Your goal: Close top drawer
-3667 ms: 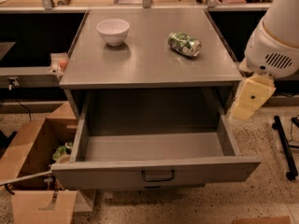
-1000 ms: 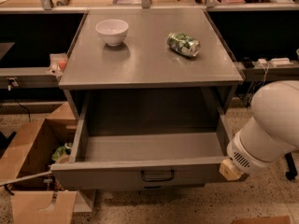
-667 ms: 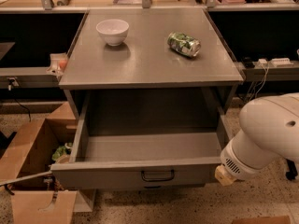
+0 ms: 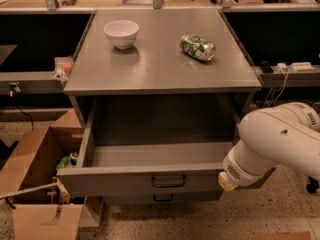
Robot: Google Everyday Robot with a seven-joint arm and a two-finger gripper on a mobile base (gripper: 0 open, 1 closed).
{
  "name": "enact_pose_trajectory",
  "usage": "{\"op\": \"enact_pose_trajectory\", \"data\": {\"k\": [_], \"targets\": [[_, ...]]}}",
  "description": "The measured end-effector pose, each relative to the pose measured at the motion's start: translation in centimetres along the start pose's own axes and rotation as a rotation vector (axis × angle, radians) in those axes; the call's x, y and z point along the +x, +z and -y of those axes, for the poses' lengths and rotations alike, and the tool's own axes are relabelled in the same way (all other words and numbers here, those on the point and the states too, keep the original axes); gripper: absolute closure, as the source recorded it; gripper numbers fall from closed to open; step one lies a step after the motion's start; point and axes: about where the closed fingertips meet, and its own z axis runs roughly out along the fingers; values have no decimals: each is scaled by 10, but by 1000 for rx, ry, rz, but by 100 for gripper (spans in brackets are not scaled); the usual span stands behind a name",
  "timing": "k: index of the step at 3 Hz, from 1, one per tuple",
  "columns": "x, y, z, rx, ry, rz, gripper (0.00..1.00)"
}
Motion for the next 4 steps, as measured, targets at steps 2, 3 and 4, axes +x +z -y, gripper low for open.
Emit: {"op": "enact_pose_trajectory", "data": {"k": [2, 3, 4], "targets": [[-29, 13, 23, 15, 23, 65, 100], [-69, 34, 65, 18, 38, 127, 100], [-69, 34, 65, 18, 38, 127, 100]]}}
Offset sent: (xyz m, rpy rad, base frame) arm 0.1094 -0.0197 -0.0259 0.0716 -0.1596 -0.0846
